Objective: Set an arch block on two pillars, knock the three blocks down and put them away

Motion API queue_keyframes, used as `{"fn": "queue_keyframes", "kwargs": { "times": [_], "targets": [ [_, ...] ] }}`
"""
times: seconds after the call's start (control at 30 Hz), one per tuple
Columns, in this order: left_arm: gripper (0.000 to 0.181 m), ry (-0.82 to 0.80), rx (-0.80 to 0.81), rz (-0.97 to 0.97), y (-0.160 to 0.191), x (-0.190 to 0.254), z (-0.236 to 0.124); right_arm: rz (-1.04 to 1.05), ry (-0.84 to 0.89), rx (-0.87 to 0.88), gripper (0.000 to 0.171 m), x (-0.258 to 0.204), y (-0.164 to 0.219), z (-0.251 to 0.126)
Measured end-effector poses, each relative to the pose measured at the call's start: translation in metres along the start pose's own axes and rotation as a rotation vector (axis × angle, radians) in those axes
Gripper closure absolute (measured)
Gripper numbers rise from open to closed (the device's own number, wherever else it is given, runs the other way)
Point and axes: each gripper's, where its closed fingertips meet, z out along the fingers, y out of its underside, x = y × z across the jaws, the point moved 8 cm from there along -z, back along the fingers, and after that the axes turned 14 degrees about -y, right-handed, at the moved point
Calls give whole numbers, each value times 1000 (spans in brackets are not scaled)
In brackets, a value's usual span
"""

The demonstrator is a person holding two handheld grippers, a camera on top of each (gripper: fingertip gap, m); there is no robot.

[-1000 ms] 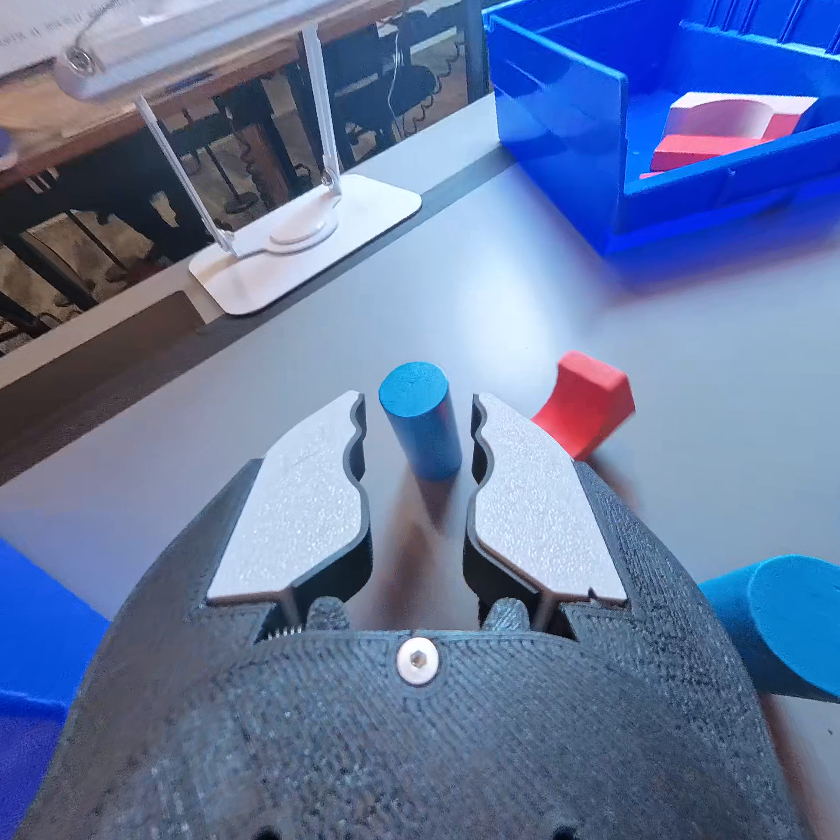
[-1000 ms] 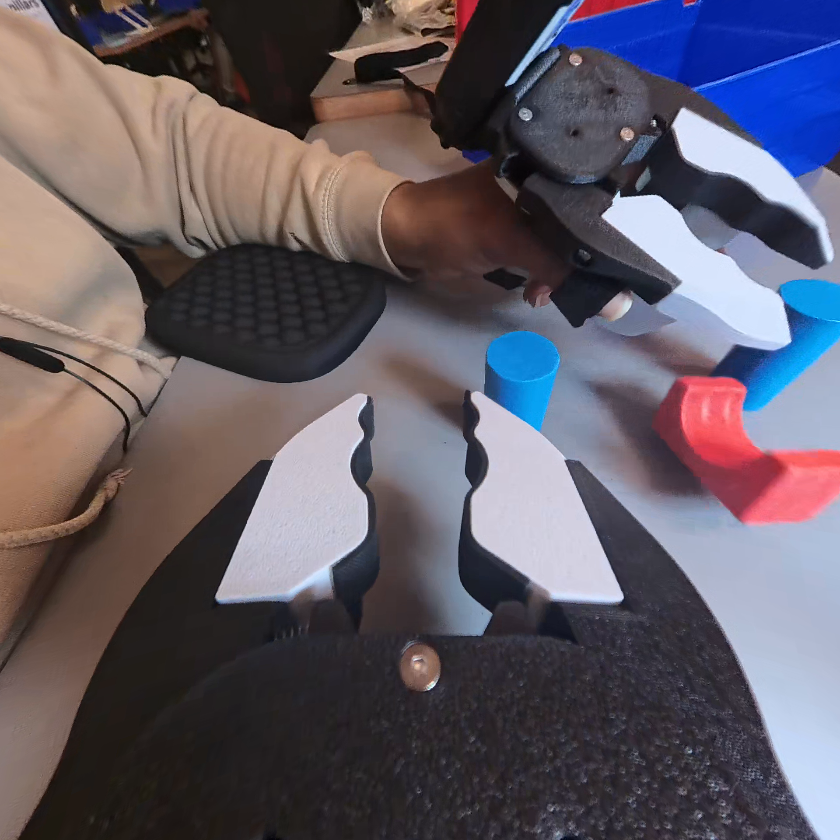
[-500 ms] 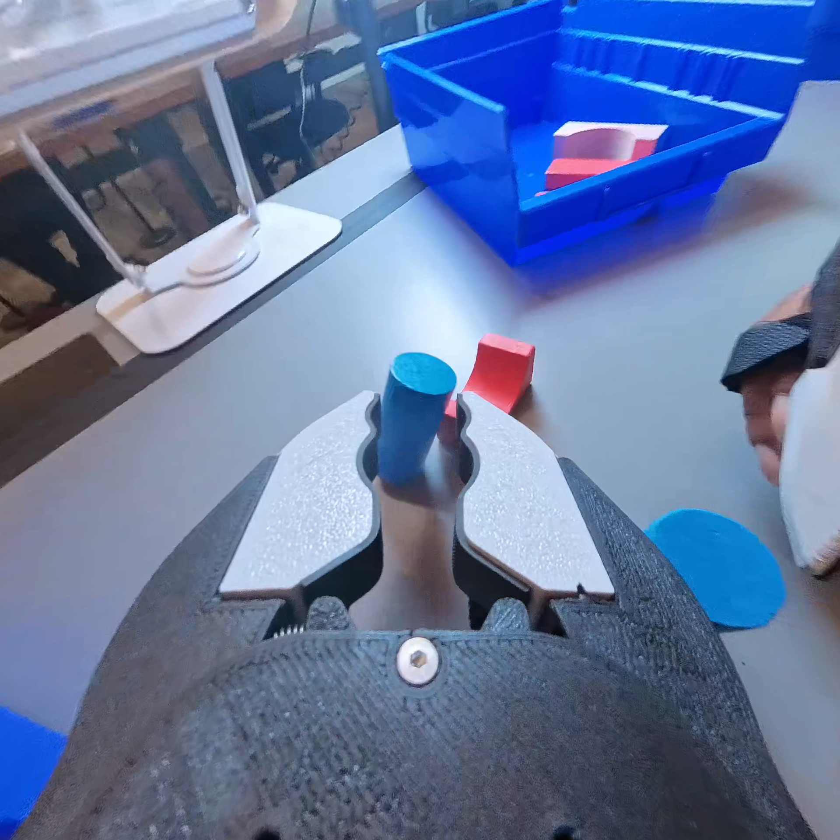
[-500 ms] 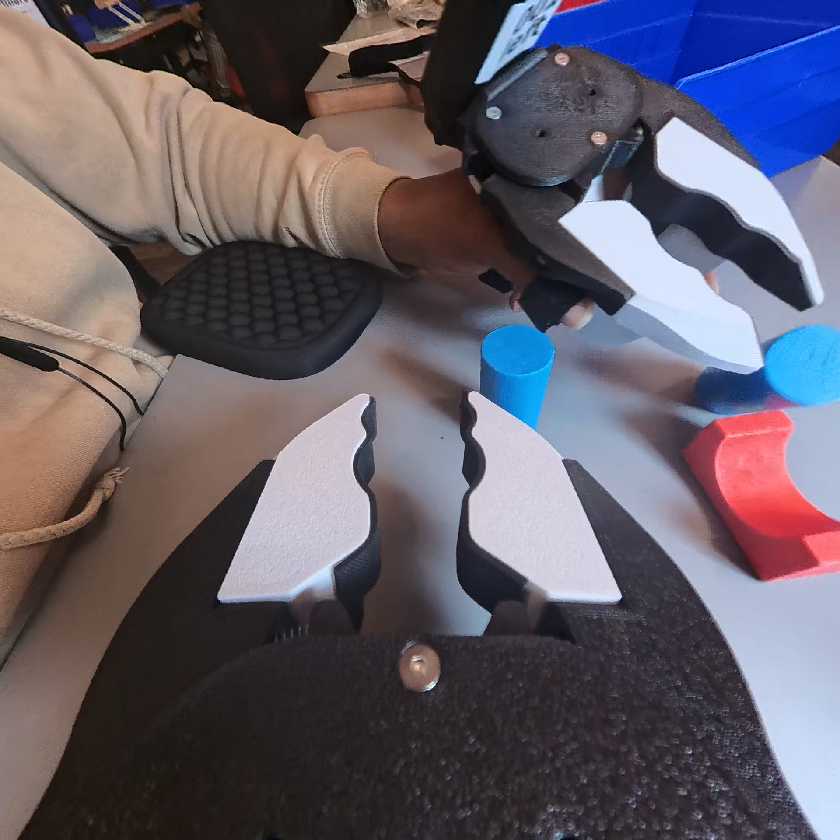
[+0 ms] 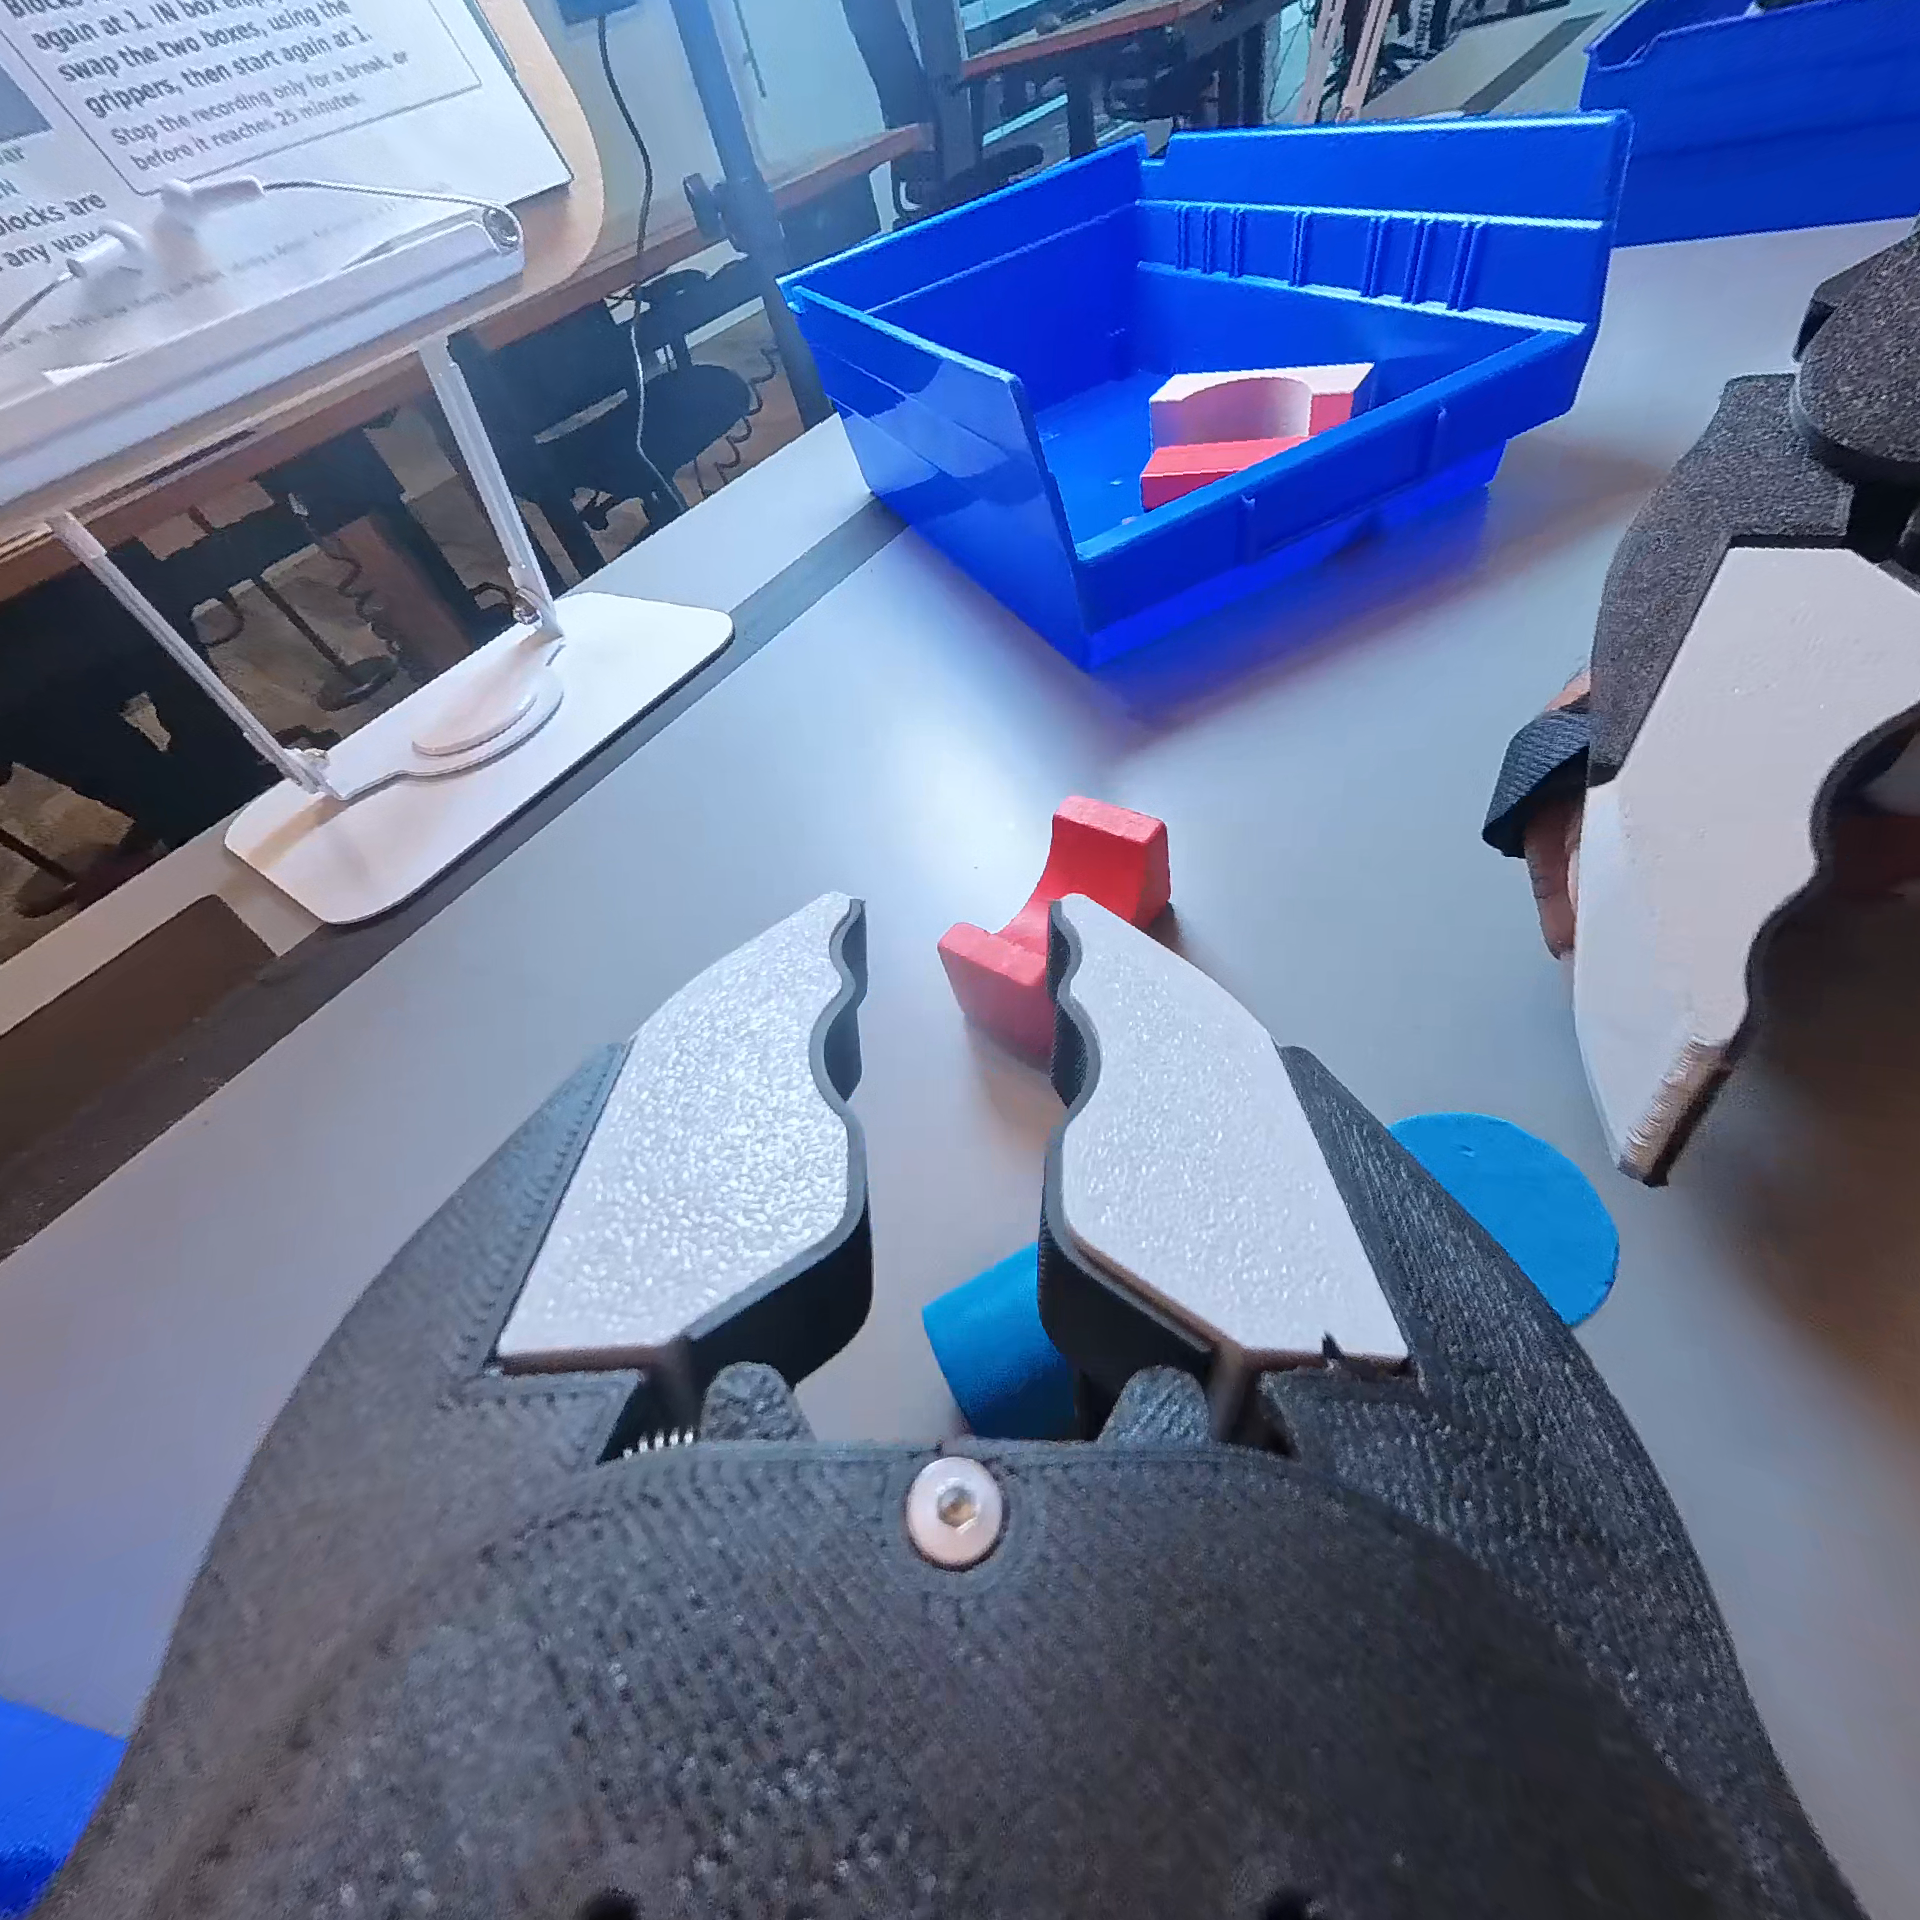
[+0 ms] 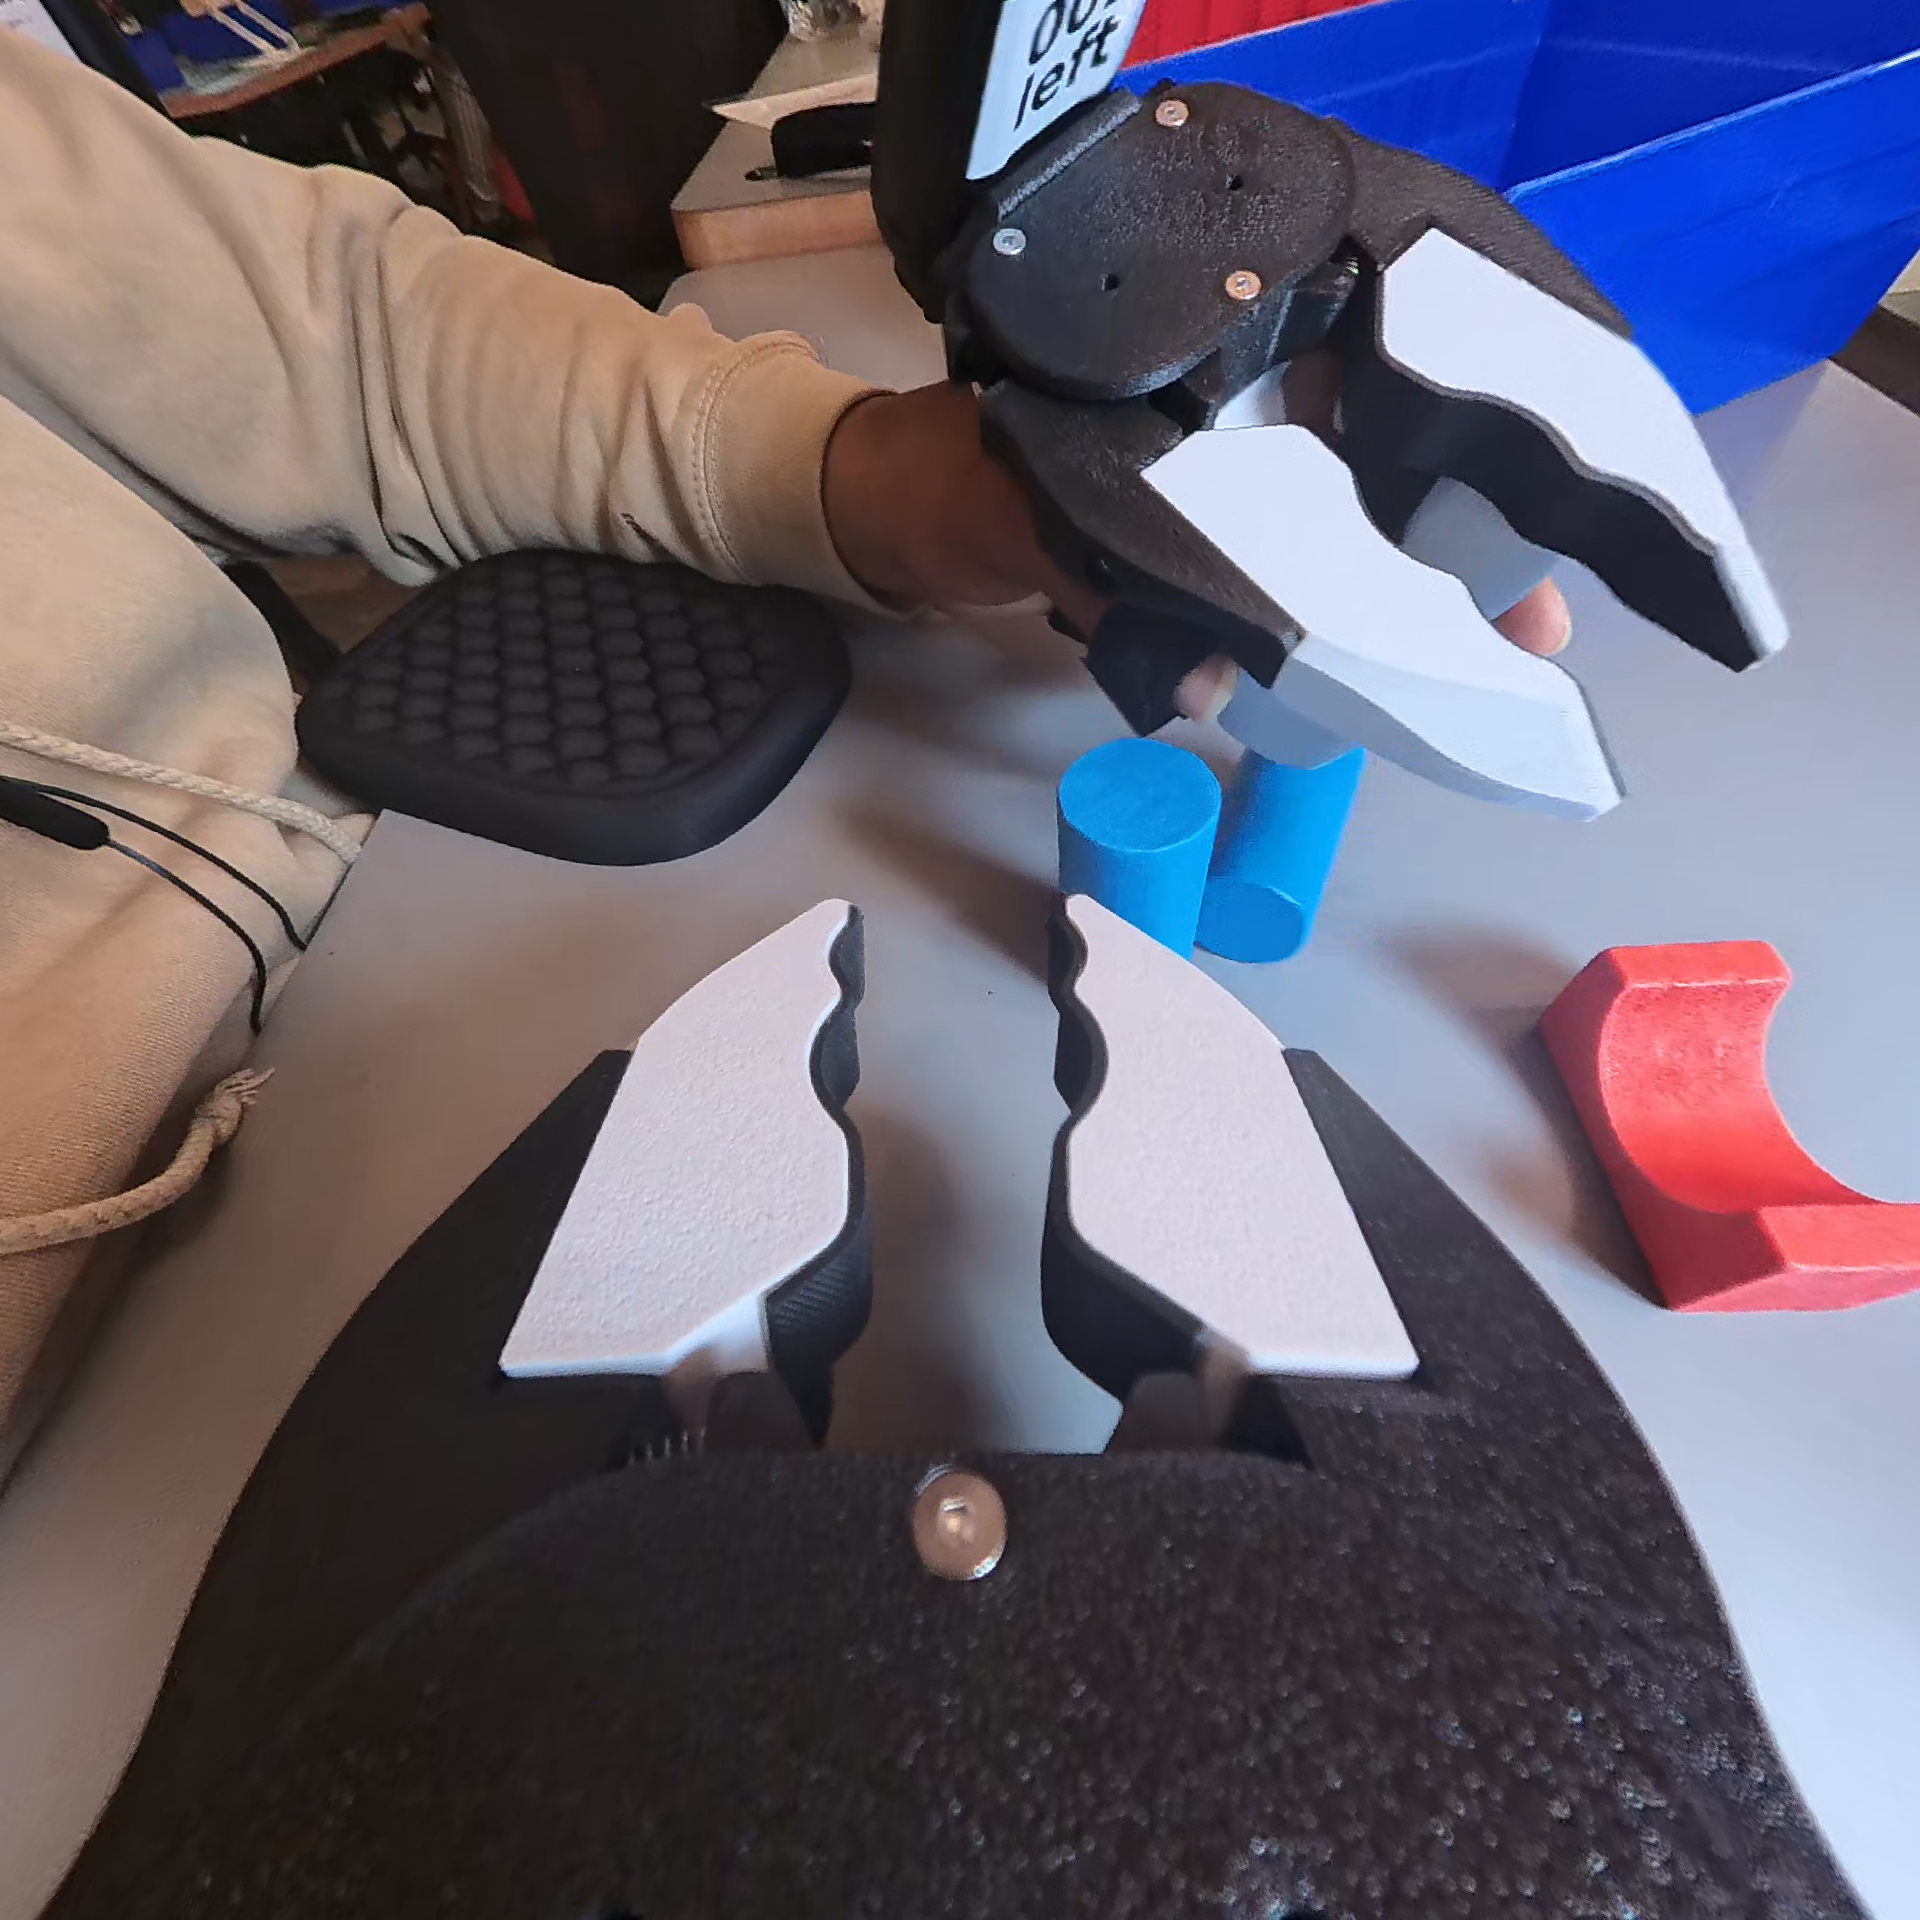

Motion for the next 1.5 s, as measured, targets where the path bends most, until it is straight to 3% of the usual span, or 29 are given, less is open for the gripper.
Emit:
{"fn": "queue_keyframes", "kwargs": {
  "times": [0.17, 0.33, 0.53, 0.7, 0.83, 1.33, 1.5],
  "targets": [
    [146, 89, 28, 88, 3, 19, -16, -17, 14, 10, 137, -1, -2, -7],
    [143, 186, 156, 256, -5, 50, -40, -17, 18, 155, 139, -2, -15, -36],
    [143, 187, 206, 358, -10, 63, -48, 4, 66, 234, 139, 2, -17, -56],
    [146, 114, 109, 312, -4, 47, -39, -86, 84, 60, 131, -8, -12, -29],
    [144, -83, -62, 506, 11, 34, -28, -135, 154, -77, 120, -10, -4, -5],
    [146, -93, -10, 444, 3, 30, -32, -126, 263, -156, 120, 3, 4, -7],
    [146, -93, -14, 444, 3, 30, -32, -112, 426, -213, 117, 17, 5, -28]
  ]
}}
